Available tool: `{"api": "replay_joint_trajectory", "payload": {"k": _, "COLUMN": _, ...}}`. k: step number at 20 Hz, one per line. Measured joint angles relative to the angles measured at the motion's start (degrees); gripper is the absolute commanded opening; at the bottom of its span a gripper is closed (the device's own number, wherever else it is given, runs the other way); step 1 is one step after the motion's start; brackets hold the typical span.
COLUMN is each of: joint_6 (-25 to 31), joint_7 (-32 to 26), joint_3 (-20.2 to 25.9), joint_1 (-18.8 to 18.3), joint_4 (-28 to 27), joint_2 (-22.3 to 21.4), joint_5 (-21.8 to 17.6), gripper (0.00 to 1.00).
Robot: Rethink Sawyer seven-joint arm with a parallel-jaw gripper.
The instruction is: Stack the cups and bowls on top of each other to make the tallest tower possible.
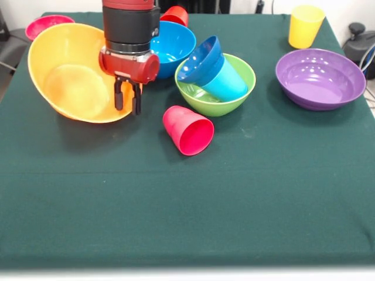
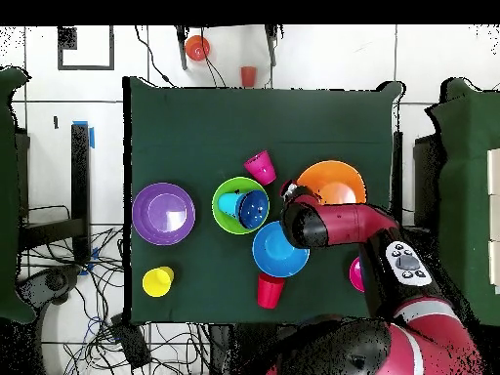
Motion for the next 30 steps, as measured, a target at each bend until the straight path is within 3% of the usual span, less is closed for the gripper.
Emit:
{"api": "replay_joint_trajectory", "payload": {"k": 5, "joint_6": 1.7, "joint_7": 0.0, "joint_3": -2.0, "joint_1": 1.7, "joint_4": 0.9, "joint_2": -3.4, "joint_5": 0.0, "gripper": 0.0}}
{"api": "replay_joint_trajectory", "payload": {"k": 10, "joint_6": 5.5, "joint_7": 0.0, "joint_3": -8.8, "joint_1": 9.2, "joint_4": 0.6, "joint_2": -6.6, "joint_5": 0.2, "gripper": 0.0}}
{"api": "replay_joint_trajectory", "payload": {"k": 17, "joint_6": 12.3, "joint_7": 0.0, "joint_3": -11.8, "joint_1": 14.4, "joint_4": 0.6, "joint_2": -10.2, "joint_5": 1.9, "gripper": 0.0}}
{"api": "replay_joint_trajectory", "payload": {"k": 30, "joint_6": 17.9, "joint_7": 0.0, "joint_3": -14.1, "joint_1": 15.6, "joint_4": -2.2, "joint_2": -11.4, "joint_5": 3.3, "gripper": 0.0}}
